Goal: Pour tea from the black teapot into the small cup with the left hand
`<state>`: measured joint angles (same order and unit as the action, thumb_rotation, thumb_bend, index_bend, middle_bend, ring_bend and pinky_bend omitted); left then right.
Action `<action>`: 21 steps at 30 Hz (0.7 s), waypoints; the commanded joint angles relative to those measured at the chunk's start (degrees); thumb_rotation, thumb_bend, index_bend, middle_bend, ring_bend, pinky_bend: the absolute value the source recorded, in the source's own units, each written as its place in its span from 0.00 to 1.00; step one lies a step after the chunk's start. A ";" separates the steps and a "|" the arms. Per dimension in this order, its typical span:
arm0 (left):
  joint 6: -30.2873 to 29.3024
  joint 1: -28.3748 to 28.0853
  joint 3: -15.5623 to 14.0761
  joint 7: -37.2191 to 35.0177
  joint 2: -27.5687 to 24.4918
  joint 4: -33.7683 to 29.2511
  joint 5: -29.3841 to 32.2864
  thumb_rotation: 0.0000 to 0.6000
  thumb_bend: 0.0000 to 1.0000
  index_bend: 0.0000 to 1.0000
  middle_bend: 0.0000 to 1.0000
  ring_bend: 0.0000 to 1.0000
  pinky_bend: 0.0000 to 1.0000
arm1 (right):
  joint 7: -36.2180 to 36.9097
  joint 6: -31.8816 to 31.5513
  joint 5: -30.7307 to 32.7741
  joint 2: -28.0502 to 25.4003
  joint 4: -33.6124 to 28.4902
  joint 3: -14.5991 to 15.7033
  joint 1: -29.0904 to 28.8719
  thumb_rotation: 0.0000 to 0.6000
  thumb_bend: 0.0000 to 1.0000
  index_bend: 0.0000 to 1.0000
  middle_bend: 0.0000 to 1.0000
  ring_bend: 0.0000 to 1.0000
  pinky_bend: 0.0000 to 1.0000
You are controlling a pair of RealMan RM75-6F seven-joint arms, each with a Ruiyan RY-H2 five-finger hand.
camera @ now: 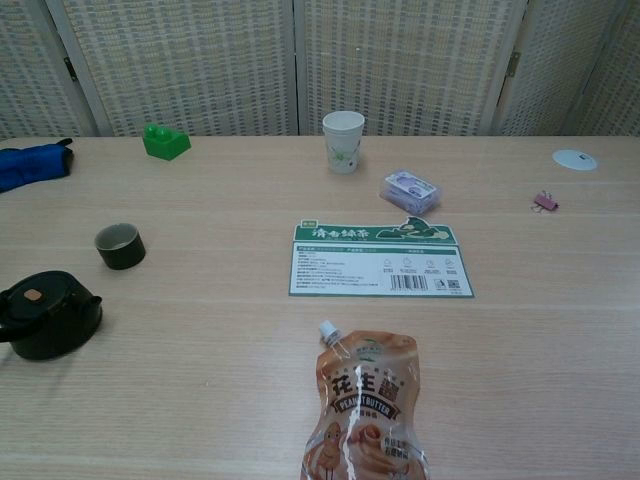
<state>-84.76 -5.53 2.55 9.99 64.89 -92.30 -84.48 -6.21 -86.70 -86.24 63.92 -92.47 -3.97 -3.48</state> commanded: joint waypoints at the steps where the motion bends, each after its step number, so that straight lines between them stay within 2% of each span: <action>1: -0.02 -0.04 -0.02 -0.07 0.00 -0.01 -0.12 1.00 0.27 0.12 0.03 0.09 0.02 | 0.05 -0.14 -0.08 -0.11 -0.07 -0.02 0.05 1.00 0.16 0.17 0.22 0.13 0.09; 14: 0.68 -1.18 -0.62 -1.77 0.04 0.35 -2.89 1.00 0.27 0.12 0.03 0.09 0.02 | 0.05 -2.25 0.73 -1.93 -1.05 -1.43 0.70 1.00 0.16 0.17 0.22 0.13 0.09; 21: 3.66 -3.38 -1.63 -2.67 -0.04 -0.44 -5.47 1.00 0.27 0.12 0.03 0.09 0.02 | 0.12 -2.73 1.17 -2.81 -1.38 -2.12 0.76 1.00 0.16 0.17 0.22 0.13 0.09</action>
<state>-81.65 -8.45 1.20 7.65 64.93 -92.48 -89.47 -6.09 -89.44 -85.09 61.10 -93.86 -6.08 -2.72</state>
